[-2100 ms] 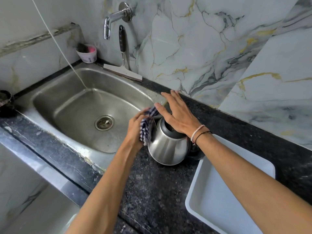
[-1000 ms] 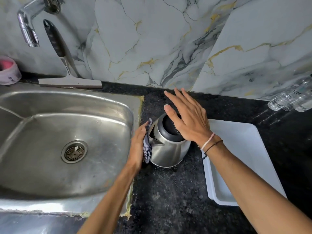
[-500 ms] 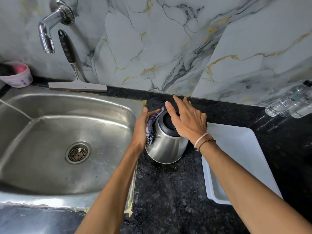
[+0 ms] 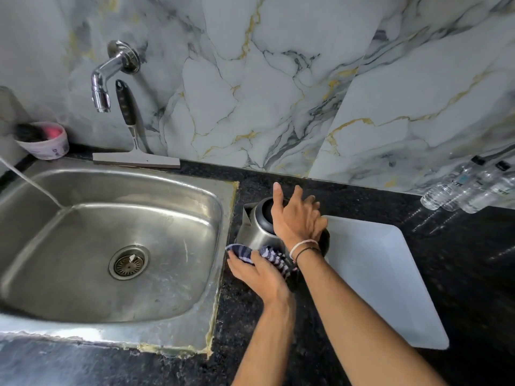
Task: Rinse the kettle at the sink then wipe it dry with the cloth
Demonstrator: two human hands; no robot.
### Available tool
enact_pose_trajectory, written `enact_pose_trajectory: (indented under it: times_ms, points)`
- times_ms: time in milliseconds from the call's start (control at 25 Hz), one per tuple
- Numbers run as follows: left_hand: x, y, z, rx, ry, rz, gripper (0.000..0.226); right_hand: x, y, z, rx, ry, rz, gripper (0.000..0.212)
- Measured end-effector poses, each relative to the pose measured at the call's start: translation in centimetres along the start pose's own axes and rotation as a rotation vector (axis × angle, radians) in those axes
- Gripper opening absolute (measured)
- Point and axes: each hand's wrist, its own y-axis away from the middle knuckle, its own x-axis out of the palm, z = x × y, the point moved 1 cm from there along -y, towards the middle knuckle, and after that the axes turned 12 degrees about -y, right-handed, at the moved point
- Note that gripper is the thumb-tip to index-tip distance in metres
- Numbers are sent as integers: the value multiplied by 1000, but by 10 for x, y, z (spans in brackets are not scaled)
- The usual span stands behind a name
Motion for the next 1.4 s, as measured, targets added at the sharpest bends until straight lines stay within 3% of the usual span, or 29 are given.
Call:
enact_pose_trajectory:
  times_ms: [80, 160, 280, 360, 480, 560, 680, 760, 800, 880, 960, 1040, 1200, 1320, 1400]
  points:
    - [2, 5, -13, -144, 187, 43, 53, -3, 1, 2, 9, -24, 24, 79]
    - [-11, 18, -36, -178, 333, 157, 33, -8, -1, 1, 16, -98, 72, 80]
    - [-36, 32, -71, -330, 398, 292, 43, -31, -13, -3, 36, -432, 209, 72]
    - [-53, 43, -88, -365, 433, 405, 44, -53, -15, -9, 4, -699, 387, 75]
    - [-52, 60, -106, -353, 350, 538, 40, -85, 2, -31, -62, -790, 841, 90]
    - [-30, 71, -108, -332, 254, 640, 71, -107, 9, -53, -64, -862, 997, 79]
    - [13, 90, -103, -309, 155, 798, 94, -139, -4, -96, -2, -1007, 867, 23]
    - [37, 94, -87, -262, 61, 837, 93, -157, -17, -137, 74, -1139, 760, 6]
    - [50, 97, -72, -230, -16, 824, 86, -163, -23, -160, 127, -1168, 703, 10]
    - [75, 100, -32, -34, -268, 746, 52, -167, -31, -210, 267, -1130, 613, 24]
    - [94, 97, 13, 309, -684, 548, 22, -160, -31, -256, 378, -998, 595, 42]
    - [105, 95, 53, 493, -1088, 454, 21, -147, -26, -290, 381, -793, 650, 52]
    - [111, 94, 105, 512, -1590, 503, 37, -131, -12, -321, 246, -257, 777, 71]
    - [115, 97, 112, 623, -1832, 485, 42, -129, -7, -310, 111, -33, 773, 91]
    - [122, 95, 96, 728, -1867, 438, 46, -141, -13, -291, -18, 37, 636, 93]
